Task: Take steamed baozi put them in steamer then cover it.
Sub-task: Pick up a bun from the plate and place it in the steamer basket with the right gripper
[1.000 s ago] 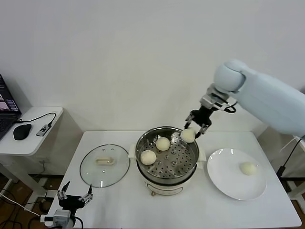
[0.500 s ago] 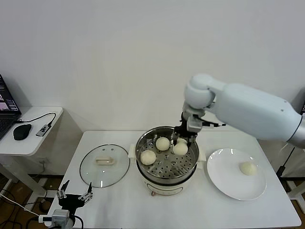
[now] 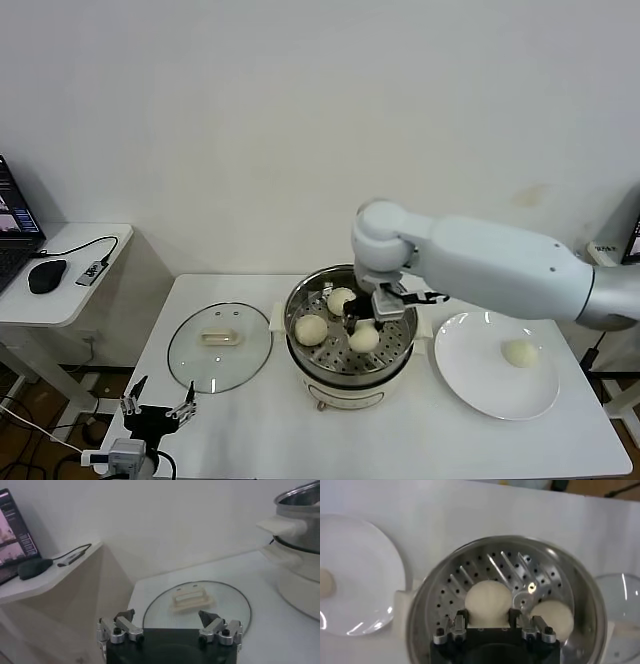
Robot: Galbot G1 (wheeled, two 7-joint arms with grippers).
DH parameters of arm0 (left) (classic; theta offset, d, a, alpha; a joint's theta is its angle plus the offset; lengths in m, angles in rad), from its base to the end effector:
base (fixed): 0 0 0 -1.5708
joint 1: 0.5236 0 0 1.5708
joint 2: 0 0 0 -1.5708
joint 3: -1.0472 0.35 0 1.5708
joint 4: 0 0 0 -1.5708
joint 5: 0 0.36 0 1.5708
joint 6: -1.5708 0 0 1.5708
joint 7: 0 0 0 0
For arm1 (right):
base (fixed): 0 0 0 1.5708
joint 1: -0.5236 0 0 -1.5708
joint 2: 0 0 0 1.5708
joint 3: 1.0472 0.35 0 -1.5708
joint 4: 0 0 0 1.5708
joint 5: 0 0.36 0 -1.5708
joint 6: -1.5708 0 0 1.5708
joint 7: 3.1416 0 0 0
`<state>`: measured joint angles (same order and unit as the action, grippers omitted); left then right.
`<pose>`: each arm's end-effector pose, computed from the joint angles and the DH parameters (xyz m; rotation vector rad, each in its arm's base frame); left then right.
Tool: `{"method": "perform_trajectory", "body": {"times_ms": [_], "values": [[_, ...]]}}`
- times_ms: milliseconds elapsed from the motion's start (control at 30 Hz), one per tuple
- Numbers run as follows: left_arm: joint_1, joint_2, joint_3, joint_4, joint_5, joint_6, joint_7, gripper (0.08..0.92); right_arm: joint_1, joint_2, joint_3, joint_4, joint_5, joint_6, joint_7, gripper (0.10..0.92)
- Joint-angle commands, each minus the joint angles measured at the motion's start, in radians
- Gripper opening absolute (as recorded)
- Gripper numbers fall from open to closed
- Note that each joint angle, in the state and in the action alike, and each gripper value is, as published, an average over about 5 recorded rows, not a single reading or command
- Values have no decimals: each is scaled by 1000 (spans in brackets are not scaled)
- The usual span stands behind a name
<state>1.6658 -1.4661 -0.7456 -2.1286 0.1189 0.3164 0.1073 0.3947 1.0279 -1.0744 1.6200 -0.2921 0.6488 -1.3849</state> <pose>0.1548 0.0835 -0.2962 0.0972 -2.7273 -0.3979 0.4650 0.1361 -0.0701 -2.0282 -0.1716 -2.2105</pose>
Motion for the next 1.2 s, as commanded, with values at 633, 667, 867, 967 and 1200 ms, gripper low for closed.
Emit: {"method": "perform_trajectory", "body": {"times_ms": [633,667,867,967,1200], "values": [[-7,3,7,16,13,-2,6,823,-122,41,15,0,-148,-3,45,502],[-7,3,8,16,13,-2,6,823,-121,40,16,2,-150,-6,50,506],[-6,5,9,22,14,-2,6,823,-95,5,43,24,-133,-41,64,628],[-10,5,9,21,15,-1,8,823,-62,-31,85,38,-101,-70,65,715],[-19,13,10,16,16,3,21,823,54,-172,194,54,91,-173,34,820]]}}
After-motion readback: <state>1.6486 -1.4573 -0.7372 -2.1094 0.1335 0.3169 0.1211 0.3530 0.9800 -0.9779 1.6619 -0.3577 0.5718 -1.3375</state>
